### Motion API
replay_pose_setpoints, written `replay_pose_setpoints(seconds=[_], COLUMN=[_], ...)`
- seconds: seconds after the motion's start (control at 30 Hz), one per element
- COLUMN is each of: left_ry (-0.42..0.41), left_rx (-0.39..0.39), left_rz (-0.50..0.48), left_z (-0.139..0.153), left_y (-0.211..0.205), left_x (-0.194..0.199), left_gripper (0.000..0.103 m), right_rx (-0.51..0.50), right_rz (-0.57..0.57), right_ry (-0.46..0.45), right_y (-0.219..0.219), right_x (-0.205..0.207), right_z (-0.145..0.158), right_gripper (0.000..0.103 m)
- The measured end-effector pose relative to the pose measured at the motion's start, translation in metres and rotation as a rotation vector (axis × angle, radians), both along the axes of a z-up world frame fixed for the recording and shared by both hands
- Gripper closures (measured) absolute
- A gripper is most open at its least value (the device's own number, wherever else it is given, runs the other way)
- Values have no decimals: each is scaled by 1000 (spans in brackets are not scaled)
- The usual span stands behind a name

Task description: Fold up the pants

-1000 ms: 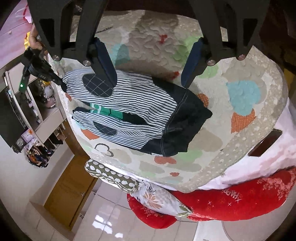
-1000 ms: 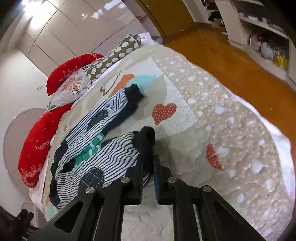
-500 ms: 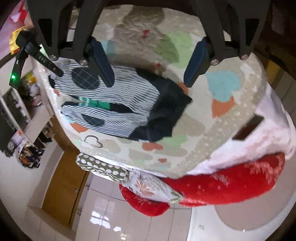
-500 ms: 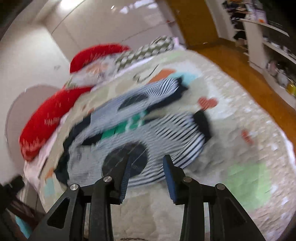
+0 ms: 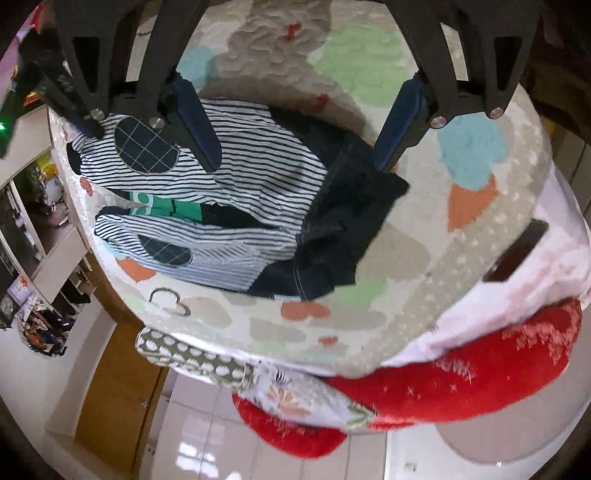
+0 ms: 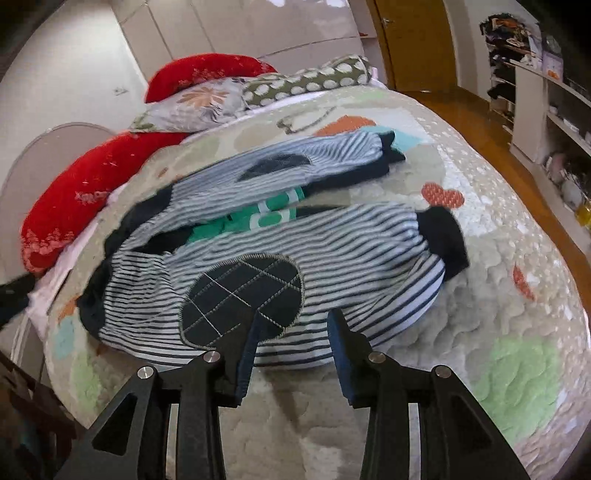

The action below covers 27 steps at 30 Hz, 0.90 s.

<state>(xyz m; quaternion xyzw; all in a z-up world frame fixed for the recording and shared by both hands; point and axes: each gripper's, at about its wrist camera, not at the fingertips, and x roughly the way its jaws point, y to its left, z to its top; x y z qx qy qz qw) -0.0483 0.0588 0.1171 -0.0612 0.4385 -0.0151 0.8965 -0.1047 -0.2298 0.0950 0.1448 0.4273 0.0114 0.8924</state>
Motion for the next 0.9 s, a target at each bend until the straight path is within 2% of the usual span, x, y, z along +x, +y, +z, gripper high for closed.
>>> replay_pose_setpoints(seconds=[0.07, 0.13, 0.2, 0.27, 0.33, 0.47, 0.57, 0.67, 0.9], left_ry=[13, 20, 25, 29, 39, 46, 46, 54, 79], left_rx=[11, 20, 25, 31, 52, 76, 91, 100, 69], left_rz=[6, 13, 25, 31, 34, 37, 41, 45, 25], left_z=[-4, -6, -7, -9, -12, -16, -18, -22, -29], left_y=[-6, -10, -12, -14, -14, -12, -10, -6, -1], left_x=[6, 12, 18, 23, 29, 40, 49, 56, 71], left_gripper=[19, 19, 19, 19, 19, 19, 19, 19, 19], right_rx=[-31, -60, -81, -92, -96, -58, -57, -96, -121], right_rz=[10, 27, 40, 41, 55, 104, 130, 148, 165], right_ry=[-51, -110, -170, -216, -195, -57, 3, 16, 43], right_y=[-2, -4, -6, -11, -16, -30, -37, -41, -44], right_x=[-3, -4, -2, 1, 12, 37, 51, 64, 91], right_z=[13, 26, 35, 39, 38, 27, 24, 30, 38], right_gripper=[62, 54, 40, 40, 40, 40, 40, 40, 40])
